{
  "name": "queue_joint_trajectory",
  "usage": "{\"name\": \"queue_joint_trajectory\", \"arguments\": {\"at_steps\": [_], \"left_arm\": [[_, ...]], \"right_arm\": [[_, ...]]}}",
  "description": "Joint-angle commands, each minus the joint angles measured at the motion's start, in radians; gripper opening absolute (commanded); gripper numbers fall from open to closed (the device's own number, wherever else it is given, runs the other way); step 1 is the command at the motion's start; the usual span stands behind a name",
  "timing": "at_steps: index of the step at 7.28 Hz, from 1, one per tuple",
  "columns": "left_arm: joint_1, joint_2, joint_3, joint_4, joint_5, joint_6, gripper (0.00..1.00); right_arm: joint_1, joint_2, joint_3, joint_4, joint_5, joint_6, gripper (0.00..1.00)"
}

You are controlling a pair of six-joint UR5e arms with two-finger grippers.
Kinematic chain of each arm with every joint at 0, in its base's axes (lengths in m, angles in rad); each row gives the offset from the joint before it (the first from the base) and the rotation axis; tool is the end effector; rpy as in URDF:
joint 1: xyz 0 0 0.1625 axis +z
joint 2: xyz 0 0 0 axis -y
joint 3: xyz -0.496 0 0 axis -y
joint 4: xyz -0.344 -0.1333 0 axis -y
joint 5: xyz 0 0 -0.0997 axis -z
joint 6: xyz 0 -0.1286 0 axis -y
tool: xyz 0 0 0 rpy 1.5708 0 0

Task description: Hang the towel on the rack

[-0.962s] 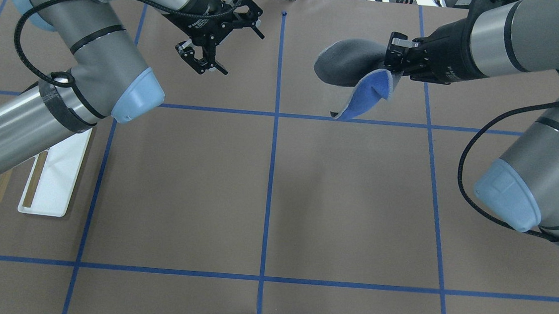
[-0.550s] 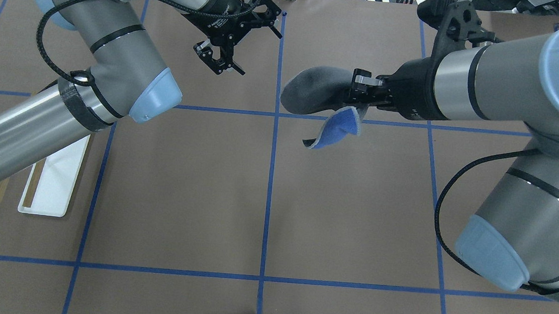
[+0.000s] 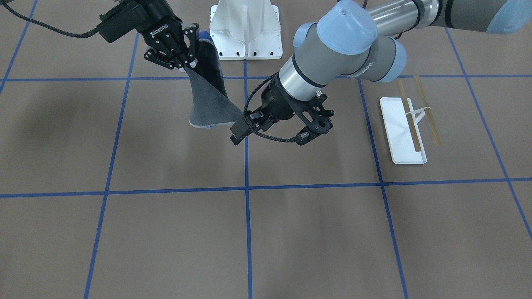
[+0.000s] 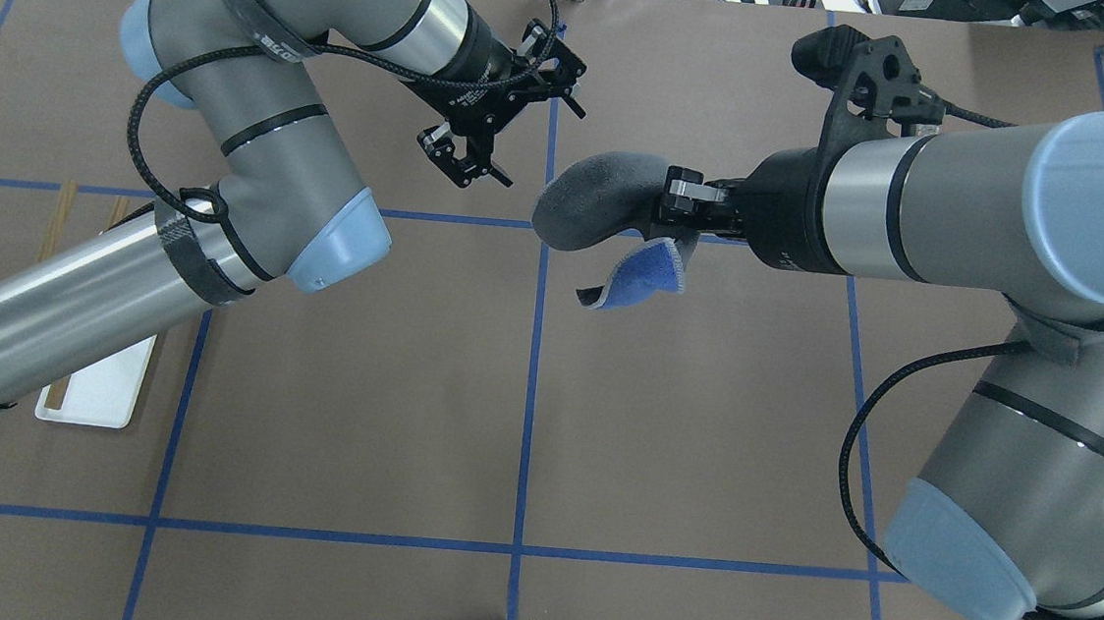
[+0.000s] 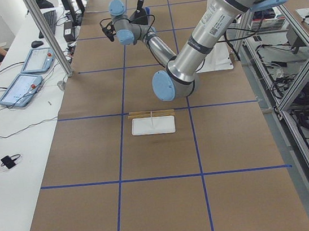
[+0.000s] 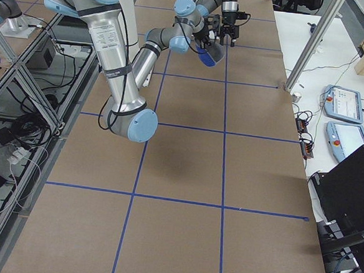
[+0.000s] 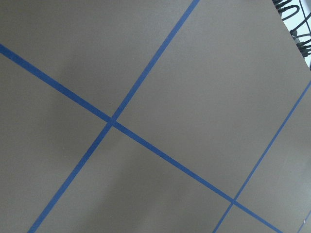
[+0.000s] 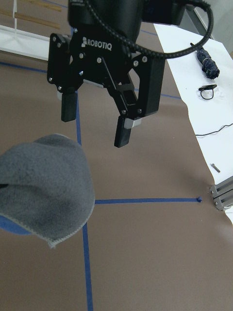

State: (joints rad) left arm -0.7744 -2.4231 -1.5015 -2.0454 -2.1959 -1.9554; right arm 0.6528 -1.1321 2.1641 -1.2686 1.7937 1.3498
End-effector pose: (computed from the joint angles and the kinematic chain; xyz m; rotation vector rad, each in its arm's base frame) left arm 0.4935 -0.5640 0.1836 -0.2971 1.3087 -0.5918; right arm -0.3593 -0.4067 0.2487 0.3915 -1.2850 0.2164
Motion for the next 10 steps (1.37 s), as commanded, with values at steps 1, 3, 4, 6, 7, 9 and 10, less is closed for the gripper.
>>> {"name": "queue_joint_trajectory", "arguments": {"at_steps": [1, 3, 4, 6, 7, 9, 10], "left_arm": [[0.01, -0.002, -0.002, -0.001, 0.012, -0.013, 0.99], [0.012, -0.005, -0.005, -0.001, 0.01, -0.028, 0.97], [0.02, -0.011, -0.006, -0.001, 0.01, -0.036, 0.92], [0.033, -0.011, -0.006, -0.015, 0.01, -0.04, 0.32], [0.035, -0.011, -0.006, -0.019, 0.01, -0.04, 0.03], [0.032, -0.011, -0.01, -0.018, 0.008, -0.042, 0.0], [0.03, -0.011, -0.01, -0.018, 0.008, -0.04, 0.0]], "right_arm": [[-0.001, 0.0, 0.005, 0.0, -0.014, 0.0, 0.0], [-0.001, 0.0, 0.003, 0.0, -0.02, 0.0, 0.0], [-0.001, 0.0, 0.003, 0.0, -0.022, 0.0, 0.0], [-0.001, 0.0, 0.003, 0.0, -0.022, 0.0, 0.0], [-0.001, -0.001, 0.005, 0.0, -0.02, 0.0, 0.0], [-0.009, -0.014, 0.005, 0.0, -0.02, 0.0, 0.0], [-0.013, -0.014, 0.005, 0.0, -0.019, -0.001, 0.0]]}}
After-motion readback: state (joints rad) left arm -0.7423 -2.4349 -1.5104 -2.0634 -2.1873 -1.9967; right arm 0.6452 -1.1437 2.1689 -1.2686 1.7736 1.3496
